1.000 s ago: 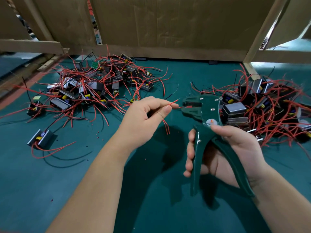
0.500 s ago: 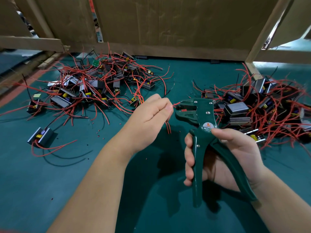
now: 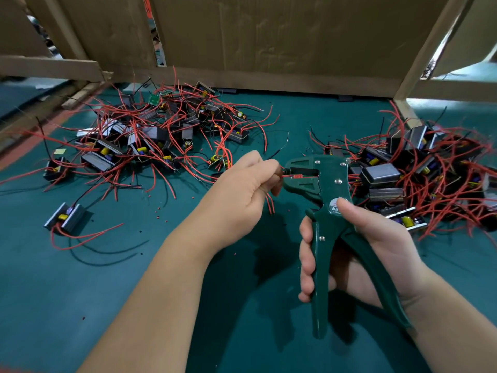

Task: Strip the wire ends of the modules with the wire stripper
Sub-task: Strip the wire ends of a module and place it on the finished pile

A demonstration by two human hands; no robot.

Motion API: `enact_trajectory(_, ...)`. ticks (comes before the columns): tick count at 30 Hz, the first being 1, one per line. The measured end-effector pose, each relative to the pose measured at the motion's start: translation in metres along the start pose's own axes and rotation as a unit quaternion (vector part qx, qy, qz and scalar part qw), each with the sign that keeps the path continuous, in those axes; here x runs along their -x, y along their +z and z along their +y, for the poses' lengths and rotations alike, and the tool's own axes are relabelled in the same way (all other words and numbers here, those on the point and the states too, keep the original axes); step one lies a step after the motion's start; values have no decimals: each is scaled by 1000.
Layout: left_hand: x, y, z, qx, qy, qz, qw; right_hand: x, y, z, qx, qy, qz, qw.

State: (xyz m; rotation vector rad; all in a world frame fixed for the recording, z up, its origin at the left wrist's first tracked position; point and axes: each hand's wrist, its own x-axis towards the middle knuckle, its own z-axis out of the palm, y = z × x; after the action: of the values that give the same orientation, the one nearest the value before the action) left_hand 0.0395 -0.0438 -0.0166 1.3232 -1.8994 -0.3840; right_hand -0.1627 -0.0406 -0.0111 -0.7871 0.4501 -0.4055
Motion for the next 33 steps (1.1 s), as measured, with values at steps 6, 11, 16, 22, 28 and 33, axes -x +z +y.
enact_trajectory(6, -1, 0, 1, -7, -1, 4, 1000, -1, 2, 1, 31, -4, 21, 999)
enact_trajectory(11, 1, -2, 2, -19, -2, 3, 1000, -1, 5, 3, 47, -9, 55, 997)
enact_trajectory(16, 0, 2, 3, -41, -16, -13, 999, -3, 11, 6, 63, -18, 134, 989)
enact_trajectory(22, -14, 5, 8, 211, -269, 18, 939, -8, 12, 13, 50, -40, 218, 974)
enact_trajectory(28, -19, 2, 21, 445, -328, 98, 828, -13, 12, 10, -32, -101, 118, 987)
enact_trajectory(33, -15, 5, 28, 572, -272, 37, 773, -14, 17, 17, 42, -57, 63, 995)
